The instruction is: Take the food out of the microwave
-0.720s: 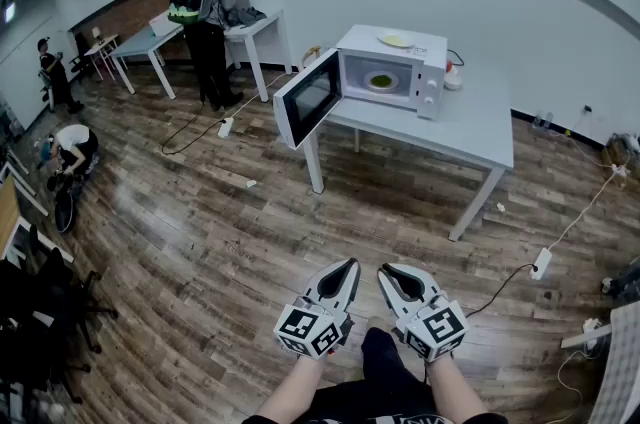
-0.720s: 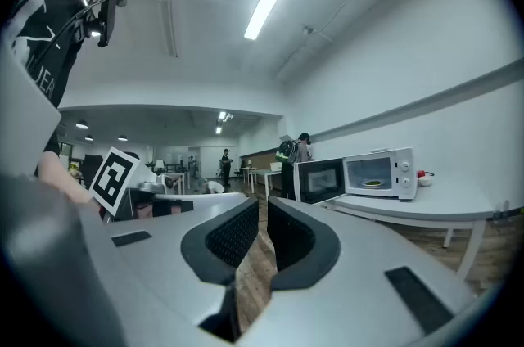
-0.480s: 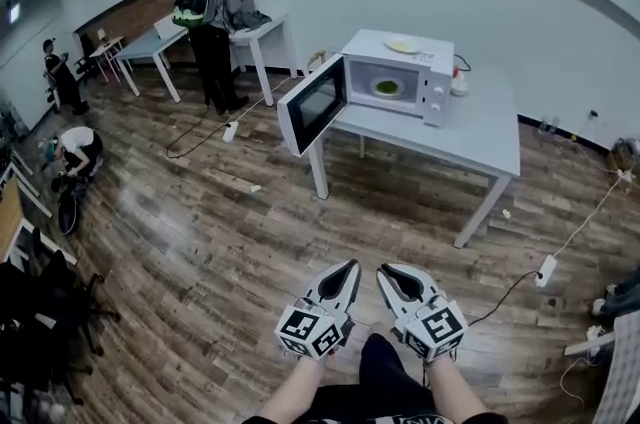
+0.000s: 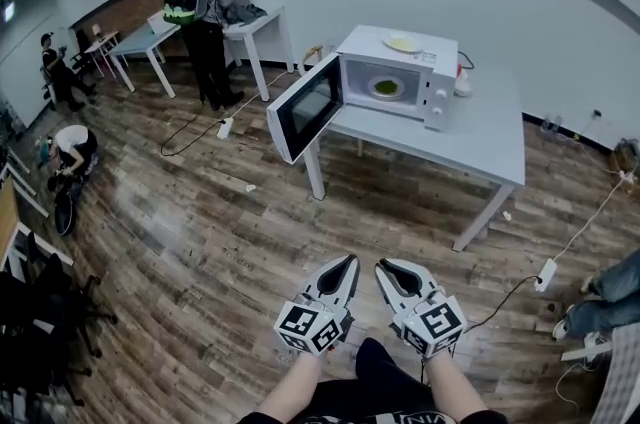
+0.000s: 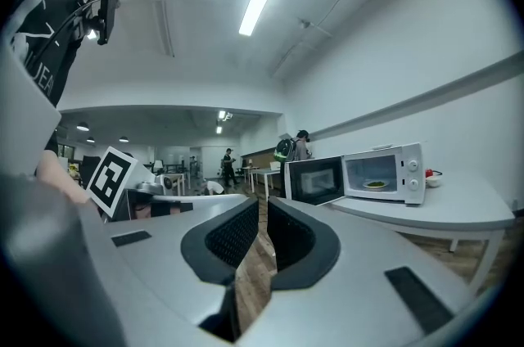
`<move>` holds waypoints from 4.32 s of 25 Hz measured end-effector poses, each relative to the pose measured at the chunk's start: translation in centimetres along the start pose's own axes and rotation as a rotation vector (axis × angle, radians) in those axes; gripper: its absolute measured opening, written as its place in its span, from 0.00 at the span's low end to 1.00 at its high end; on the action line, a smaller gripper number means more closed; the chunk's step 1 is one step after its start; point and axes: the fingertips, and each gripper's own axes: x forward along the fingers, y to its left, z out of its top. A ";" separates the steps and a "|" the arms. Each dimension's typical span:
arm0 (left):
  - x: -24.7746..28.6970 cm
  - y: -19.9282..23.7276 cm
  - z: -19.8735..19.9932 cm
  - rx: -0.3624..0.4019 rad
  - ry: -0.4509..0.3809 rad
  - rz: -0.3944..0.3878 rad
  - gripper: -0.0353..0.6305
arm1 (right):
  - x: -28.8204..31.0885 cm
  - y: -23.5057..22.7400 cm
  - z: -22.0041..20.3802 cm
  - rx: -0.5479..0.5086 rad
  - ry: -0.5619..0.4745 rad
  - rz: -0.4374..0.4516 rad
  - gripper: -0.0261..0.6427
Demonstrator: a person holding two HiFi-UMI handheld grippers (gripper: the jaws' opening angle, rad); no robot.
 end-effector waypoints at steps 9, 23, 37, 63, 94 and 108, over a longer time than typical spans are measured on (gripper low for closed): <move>6.4 3.1 0.7 0.012 -0.001 0.018 0.07 | 3.1 -6.3 0.4 0.018 -0.002 -0.013 0.12; 14.6 6.5 0.6 0.019 0.001 0.043 0.07 | 7.1 -14.7 0.4 0.050 0.005 -0.010 0.12; 18.2 8.9 -1.0 0.005 0.032 0.059 0.07 | 9.1 -18.4 -1.1 0.108 0.023 -0.029 0.12; 31.6 20.9 0.7 -0.027 0.064 -0.024 0.07 | 23.6 -28.3 -0.7 0.127 0.075 -0.070 0.12; 40.0 28.4 -1.5 -0.067 0.138 -0.088 0.07 | 31.7 -36.3 -3.2 0.157 0.134 -0.170 0.12; 46.4 30.4 -2.2 -0.084 0.152 -0.079 0.07 | 35.8 -43.2 -2.9 0.077 0.194 -0.204 0.12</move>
